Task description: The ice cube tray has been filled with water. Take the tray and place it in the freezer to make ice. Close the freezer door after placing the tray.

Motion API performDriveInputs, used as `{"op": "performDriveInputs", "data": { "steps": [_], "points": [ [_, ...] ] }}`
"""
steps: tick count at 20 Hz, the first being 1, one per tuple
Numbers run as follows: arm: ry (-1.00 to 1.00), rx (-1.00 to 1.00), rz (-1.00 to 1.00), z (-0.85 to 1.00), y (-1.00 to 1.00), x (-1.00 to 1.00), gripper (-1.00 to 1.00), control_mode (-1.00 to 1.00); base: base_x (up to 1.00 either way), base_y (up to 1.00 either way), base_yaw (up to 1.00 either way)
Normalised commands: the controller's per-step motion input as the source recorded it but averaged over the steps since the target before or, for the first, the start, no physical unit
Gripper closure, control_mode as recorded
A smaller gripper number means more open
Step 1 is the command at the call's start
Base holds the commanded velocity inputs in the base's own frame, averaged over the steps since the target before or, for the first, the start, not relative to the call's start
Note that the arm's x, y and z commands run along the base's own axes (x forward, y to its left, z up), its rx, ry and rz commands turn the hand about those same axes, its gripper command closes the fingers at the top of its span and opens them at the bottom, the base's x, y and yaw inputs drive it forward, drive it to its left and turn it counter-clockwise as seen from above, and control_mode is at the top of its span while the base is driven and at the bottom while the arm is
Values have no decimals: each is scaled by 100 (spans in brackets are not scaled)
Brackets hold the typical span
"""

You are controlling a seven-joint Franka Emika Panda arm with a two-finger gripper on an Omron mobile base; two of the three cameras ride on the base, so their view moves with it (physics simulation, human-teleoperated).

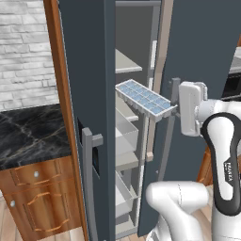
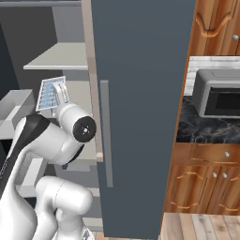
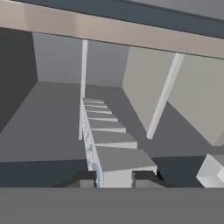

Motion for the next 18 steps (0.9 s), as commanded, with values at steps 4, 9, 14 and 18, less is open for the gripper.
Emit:
{"op": "performDriveInputs", "data": {
  "steps": [4, 9, 14, 18],
  "points": [
    [0, 3, 0, 39, 21, 3, 100, -100, 0, 0, 0],
    [0, 4, 0, 36, 21, 5, 100, -100, 0, 0, 0],
    [0, 6, 0, 31, 17, 2, 100, -100, 0, 0, 0],
    [0, 7, 0, 31, 20, 9, 100, -100, 0, 0, 0]
  ]
}}
